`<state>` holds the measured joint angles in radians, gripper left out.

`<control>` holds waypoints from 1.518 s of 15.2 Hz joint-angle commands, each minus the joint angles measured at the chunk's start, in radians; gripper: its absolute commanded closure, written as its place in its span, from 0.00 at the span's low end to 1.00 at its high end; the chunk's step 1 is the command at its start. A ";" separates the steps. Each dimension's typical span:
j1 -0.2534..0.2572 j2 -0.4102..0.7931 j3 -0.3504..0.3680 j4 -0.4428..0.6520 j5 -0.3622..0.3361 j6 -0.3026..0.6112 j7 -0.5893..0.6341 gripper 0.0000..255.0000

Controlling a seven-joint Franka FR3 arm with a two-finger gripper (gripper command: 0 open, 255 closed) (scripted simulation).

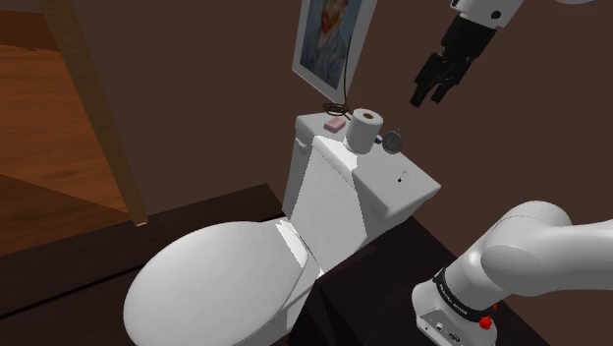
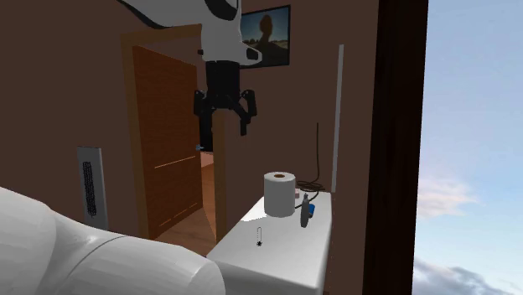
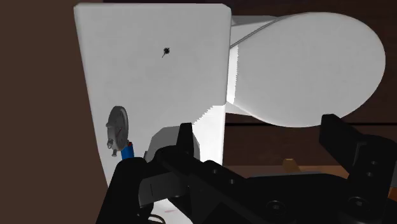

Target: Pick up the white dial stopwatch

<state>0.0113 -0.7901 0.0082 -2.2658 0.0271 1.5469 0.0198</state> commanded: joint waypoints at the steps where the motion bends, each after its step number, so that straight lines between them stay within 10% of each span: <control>1: 0.000 0.000 0.000 0.000 0.000 0.000 0.000 0.00; 23: -0.119 0.352 -0.296 -0.226 -0.152 0.668 -0.253 0.00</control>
<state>-0.1073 -0.4568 -0.2811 -2.4863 -0.1242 2.1874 -0.2280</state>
